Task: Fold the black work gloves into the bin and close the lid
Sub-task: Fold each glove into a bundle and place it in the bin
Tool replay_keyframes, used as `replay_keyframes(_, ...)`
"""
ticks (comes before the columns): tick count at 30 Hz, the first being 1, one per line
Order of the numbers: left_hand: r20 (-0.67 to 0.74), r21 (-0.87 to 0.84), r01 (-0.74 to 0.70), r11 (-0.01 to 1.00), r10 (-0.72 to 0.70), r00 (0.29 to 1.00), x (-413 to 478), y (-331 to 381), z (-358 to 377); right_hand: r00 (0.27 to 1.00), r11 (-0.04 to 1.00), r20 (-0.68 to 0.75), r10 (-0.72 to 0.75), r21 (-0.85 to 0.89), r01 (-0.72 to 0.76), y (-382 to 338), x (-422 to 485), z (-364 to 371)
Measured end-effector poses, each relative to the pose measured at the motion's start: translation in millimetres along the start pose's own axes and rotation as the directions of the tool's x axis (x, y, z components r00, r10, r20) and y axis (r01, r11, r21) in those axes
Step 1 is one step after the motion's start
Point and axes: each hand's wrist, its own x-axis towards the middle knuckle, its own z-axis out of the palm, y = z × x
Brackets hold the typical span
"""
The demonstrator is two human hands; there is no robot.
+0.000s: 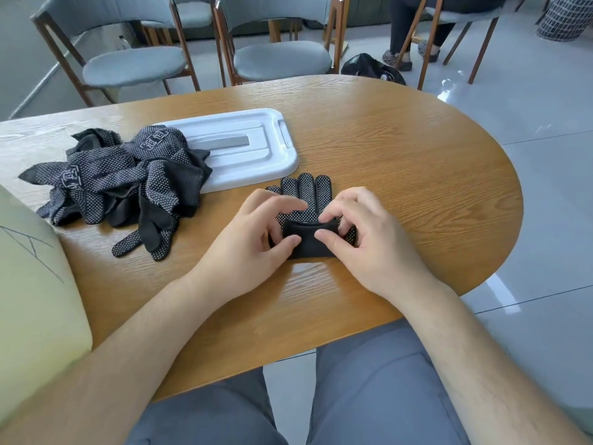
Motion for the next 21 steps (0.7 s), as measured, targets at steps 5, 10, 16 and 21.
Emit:
replay_keyframes(5, -0.029, 0.216, -0.18, 0.96, 0.191, 0.981, -4, -9, 8, 0.99, 0.979, -0.011, -0.138, -0.155, 0.135, 9, -7, 0)
replay_keyframes(10, -0.005, 0.357, -0.213, 0.909, 0.23, 0.973, -9, -10, 4, 0.98, 0.956, 0.134, -0.147, -0.234, 0.176, 12, -20, -12)
replay_keyframes(16, 0.047, 0.402, -0.178, 0.898, 0.174, 0.984, -11, -7, 0, 0.983, 0.956, 0.094, -0.16, -0.232, 0.178, 9, -18, -10)
replay_keyframes(21, 0.007, 0.417, -0.139, 0.898, 0.149, 0.989, -11, -8, 4, 0.989, 0.963, 0.037, -0.142, -0.226, 0.147, 10, -14, -3)
